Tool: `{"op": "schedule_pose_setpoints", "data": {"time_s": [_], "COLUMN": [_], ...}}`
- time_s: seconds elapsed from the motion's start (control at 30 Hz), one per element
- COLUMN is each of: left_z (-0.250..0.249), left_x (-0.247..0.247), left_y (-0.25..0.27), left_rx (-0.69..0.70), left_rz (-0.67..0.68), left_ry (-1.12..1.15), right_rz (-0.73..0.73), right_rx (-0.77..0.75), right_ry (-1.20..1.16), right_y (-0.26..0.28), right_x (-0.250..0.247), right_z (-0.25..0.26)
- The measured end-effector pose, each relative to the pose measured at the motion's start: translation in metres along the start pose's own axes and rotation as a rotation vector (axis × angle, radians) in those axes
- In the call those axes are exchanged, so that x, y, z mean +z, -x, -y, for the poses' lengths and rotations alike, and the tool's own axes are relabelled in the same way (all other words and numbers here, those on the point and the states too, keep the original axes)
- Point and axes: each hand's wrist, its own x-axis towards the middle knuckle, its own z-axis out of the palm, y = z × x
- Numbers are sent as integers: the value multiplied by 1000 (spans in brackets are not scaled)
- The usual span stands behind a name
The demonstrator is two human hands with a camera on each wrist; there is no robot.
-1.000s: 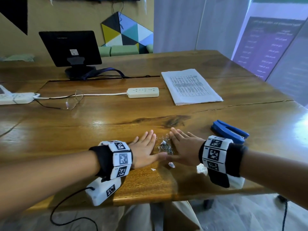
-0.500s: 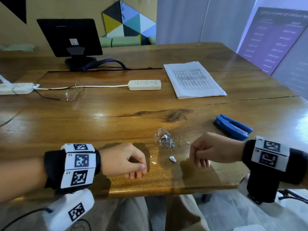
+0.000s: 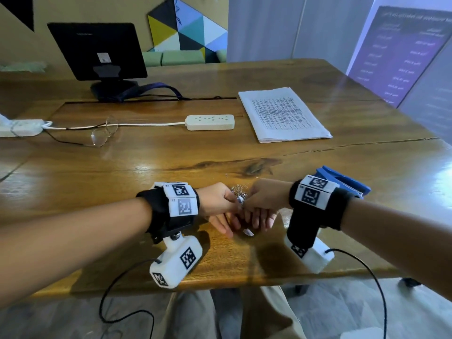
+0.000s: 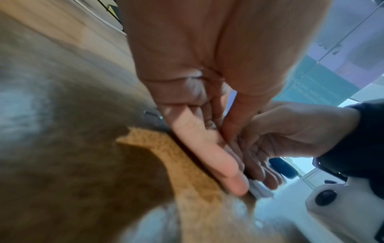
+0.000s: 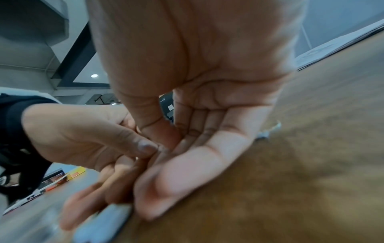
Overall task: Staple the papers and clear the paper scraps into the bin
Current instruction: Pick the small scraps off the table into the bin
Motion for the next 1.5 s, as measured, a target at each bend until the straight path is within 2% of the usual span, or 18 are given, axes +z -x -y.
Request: {"op": "schedule_pose_setpoints", "data": {"time_s": [0.1,0.3,0.37,0.47,0.53,0.63,0.8,0.93,1.07,1.13,1.2,1.27,1.37,1.5], "left_z": [-4,1,10,27,32,22,-3,-18,-21,-15,-9,-5,-5,-16], "left_x": [-5,-36,-46,-54,-54,-47,-27,-18,-37,-50,-57,-59,-48,-24], "left_y": [-7,5,17,30,31,23,2,-12,-14,-10,-4,2,5,-4], "left_rx": [20,165,142,-21,-91,-121,-116,-38,74,109,112,56,-18,55], "left_rz": [-65,-153,-86,73,92,71,57,-80,-180,-229,-301,-324,-289,-330], "left_ry": [34,88,88,30,-10,-9,22,-5,24,-84,-299,-452,-507,-502], "right_rz": [-73,-128,-41,176,276,305,182,47,-110,-212,-285,-298,-302,-350], "right_rx": [-9,-117,-139,-99,-93,-81,-56,-40,-100,-102,-70,-2,71,27], "right_ry": [-40,-231,-273,-205,-156,-107,-5,12,-93,-105,-75,-77,-68,-65], "right_y": [-6,9,23,41,41,29,5,-3,2,7,12,15,11,-5], "right_x": [-7,-27,-26,-9,7,21,10,-8,-32,-45,-54,-55,-48,-33], "right_z": [3,-20,-32,-42,-40,-27,1,7,-11,-24,-33,-39,-37,-22]}}
